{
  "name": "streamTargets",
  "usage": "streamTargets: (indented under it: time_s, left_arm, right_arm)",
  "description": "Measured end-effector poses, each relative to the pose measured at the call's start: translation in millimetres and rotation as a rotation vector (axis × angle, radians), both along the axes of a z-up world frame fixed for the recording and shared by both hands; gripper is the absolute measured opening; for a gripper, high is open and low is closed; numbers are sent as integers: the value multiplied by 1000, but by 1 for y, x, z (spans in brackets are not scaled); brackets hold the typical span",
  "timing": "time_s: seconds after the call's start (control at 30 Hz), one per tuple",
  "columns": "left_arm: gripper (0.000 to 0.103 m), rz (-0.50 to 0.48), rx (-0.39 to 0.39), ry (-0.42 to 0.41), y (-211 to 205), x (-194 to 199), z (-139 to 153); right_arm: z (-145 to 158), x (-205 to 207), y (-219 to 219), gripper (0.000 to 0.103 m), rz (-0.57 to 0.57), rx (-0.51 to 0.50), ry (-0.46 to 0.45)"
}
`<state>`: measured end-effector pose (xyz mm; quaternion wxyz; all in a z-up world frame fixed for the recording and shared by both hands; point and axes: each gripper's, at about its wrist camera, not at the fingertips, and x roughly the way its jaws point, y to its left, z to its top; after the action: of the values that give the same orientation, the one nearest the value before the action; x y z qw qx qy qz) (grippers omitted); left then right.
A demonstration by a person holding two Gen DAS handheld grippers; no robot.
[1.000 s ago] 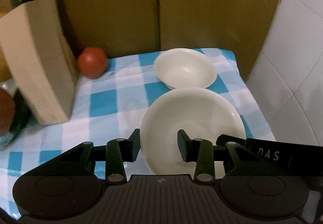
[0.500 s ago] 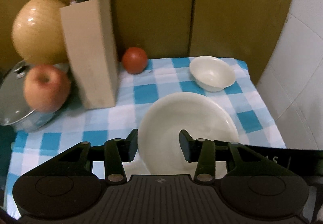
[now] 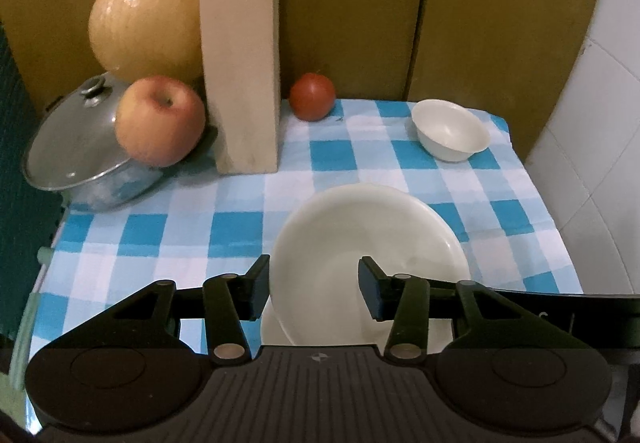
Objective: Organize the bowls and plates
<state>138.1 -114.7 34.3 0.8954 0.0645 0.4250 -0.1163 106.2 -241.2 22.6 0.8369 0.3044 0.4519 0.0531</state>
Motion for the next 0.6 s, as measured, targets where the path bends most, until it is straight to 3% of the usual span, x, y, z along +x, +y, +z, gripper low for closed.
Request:
streamTargets:
  time_s: [0.47,0.6]
  left_arm:
    - [52,25,22,60,15,-5,-20]
    - [53,46,35,52,18,-3,-21]
  right_arm:
    - [-2,-3,26,13,51,-127,-3]
    - [0,-4,31,23,46,-208,-28]
